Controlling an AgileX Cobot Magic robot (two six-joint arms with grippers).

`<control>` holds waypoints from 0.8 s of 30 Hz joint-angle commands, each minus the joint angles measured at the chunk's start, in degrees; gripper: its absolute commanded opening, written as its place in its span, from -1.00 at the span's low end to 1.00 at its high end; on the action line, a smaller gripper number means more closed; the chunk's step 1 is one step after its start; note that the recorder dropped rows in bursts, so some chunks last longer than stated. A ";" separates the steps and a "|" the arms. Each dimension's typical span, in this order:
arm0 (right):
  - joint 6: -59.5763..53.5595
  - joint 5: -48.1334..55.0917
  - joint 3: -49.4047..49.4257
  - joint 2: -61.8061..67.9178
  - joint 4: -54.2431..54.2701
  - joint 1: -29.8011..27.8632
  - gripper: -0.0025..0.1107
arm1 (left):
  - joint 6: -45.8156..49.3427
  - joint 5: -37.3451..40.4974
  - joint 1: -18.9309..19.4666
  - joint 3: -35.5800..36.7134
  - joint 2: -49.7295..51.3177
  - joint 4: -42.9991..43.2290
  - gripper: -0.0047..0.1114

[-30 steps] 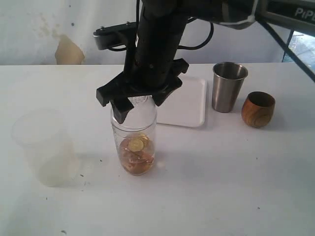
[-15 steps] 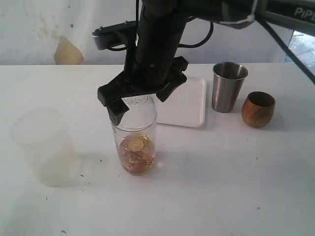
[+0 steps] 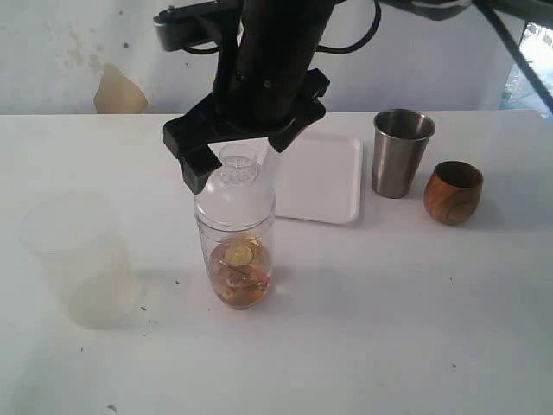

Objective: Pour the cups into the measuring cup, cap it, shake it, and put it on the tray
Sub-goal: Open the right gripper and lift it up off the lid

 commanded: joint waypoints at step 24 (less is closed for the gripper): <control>0.31 0.24 -2.70 -2.02 0.88 0.10 -0.96 | -0.11 -0.18 -0.04 0.00 0.12 -0.54 -0.92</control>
